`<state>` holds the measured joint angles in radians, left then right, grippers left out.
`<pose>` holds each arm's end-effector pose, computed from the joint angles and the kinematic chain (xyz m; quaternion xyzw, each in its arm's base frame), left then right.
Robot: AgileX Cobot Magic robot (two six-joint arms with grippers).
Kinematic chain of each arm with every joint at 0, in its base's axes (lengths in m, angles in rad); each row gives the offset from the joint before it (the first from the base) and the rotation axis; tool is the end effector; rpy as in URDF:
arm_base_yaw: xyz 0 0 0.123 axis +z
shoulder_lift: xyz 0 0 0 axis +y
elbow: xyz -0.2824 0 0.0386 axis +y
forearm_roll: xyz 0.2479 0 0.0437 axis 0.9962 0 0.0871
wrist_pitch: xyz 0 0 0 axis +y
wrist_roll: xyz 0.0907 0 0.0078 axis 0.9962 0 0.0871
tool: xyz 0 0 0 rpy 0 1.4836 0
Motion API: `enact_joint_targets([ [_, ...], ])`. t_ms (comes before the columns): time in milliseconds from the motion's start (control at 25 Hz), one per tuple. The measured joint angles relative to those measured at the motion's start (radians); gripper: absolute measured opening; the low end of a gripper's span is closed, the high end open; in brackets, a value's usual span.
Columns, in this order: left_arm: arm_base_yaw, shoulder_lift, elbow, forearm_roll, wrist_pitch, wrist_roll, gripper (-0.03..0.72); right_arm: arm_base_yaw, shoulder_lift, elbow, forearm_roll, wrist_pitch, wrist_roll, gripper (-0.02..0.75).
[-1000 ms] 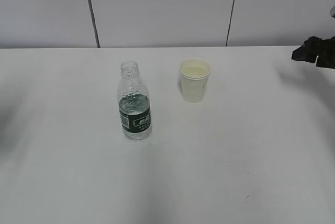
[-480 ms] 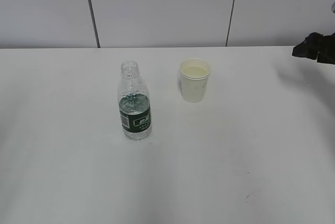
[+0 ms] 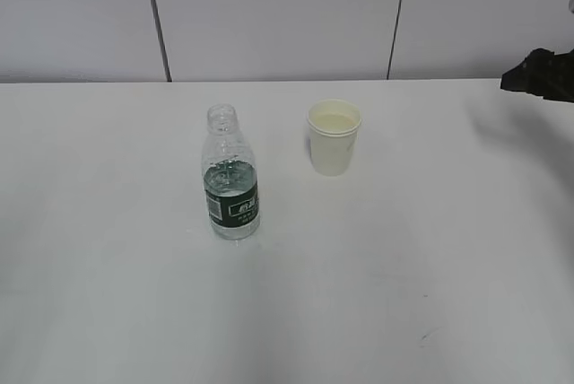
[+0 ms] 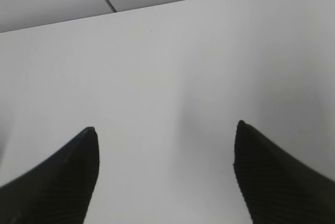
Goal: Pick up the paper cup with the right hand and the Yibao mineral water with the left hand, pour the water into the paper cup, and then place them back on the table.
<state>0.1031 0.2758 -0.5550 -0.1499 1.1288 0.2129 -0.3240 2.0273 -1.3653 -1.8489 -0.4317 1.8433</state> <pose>0.0316 -0.0091 0.2853 0.0475 0.9156 -0.0122 0.3991 0.4338 -0.1072 0.1878 0.0434 0.8906 0.1104 0.4390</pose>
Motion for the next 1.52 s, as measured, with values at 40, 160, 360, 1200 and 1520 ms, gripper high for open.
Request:
enact_joint_targets([
  [40,0.000,-0.041,0.012,-0.005,-0.001,0.016,0.501,0.000,-0.002,0.000,0.000,0.000,-0.001,0.593],
  [160,0.000,-0.146,0.020,-0.009,-0.003,0.029,0.501,0.000,-0.009,0.000,-0.002,-0.002,-0.002,0.593],
  [360,0.000,-0.277,0.021,-0.009,-0.001,0.032,0.501,0.000,-0.013,0.000,-0.003,-0.003,-0.005,0.593],
  [1200,0.000,-0.277,0.021,-0.013,-0.001,0.032,0.499,0.000,-0.014,0.000,-0.003,-0.019,-0.033,0.592],
  [1520,0.000,-0.277,0.021,-0.016,-0.001,0.032,0.499,-0.007,-0.016,0.031,0.136,-0.008,-0.207,0.592],
])
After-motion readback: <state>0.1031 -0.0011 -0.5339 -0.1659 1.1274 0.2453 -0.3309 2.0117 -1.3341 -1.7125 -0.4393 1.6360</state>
